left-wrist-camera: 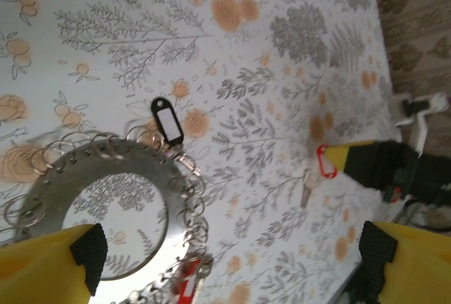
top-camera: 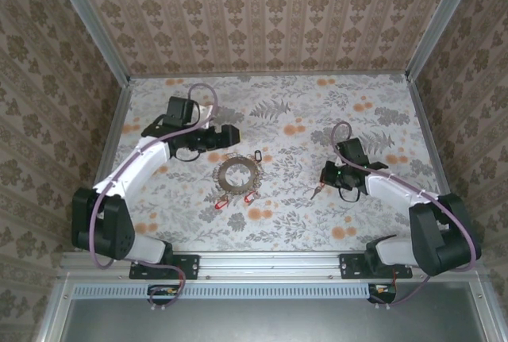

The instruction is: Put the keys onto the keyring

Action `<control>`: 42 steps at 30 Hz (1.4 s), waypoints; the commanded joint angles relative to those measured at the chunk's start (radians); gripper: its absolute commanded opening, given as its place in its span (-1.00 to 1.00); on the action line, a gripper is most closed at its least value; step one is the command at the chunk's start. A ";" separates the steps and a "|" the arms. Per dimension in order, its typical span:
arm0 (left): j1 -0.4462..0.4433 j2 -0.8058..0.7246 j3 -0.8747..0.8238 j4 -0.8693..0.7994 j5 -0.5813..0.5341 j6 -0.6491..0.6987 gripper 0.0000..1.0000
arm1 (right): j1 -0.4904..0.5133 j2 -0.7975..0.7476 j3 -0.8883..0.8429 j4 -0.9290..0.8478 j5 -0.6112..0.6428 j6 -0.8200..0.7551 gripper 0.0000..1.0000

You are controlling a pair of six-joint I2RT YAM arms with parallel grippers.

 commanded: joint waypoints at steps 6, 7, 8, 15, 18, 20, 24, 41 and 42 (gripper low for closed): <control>-0.182 -0.093 -0.082 0.096 -0.100 0.437 0.86 | -0.091 0.057 0.043 -0.054 -0.028 0.027 -0.47; -0.219 -0.097 -0.091 0.107 -0.120 0.488 0.86 | -0.099 0.057 0.047 -0.072 -0.020 0.031 -0.44; -0.252 -0.102 -0.107 0.126 -0.129 0.533 0.87 | -0.104 0.057 0.050 -0.092 -0.007 0.035 -0.43; -0.329 -0.089 -0.136 0.170 -0.090 0.676 0.82 | -0.117 -0.007 0.145 -0.395 0.117 0.081 -0.32; -0.327 -0.100 -0.143 0.169 -0.119 0.706 0.79 | -0.117 -0.001 0.199 -0.548 0.109 0.191 -0.33; -0.327 -0.118 -0.164 0.177 -0.137 0.751 0.80 | -0.116 0.015 0.197 -0.575 0.023 0.306 -0.34; -0.324 -0.158 -0.216 0.210 -0.189 0.822 0.80 | -0.116 0.047 0.162 -0.513 -0.151 0.516 -0.31; -0.348 -0.187 -0.285 0.210 -0.161 0.906 0.79 | -0.118 0.244 0.151 -0.328 -0.250 0.725 -0.40; -0.352 -0.183 -0.284 0.208 -0.162 0.907 0.79 | -0.118 0.243 0.153 -0.328 -0.250 0.727 -0.41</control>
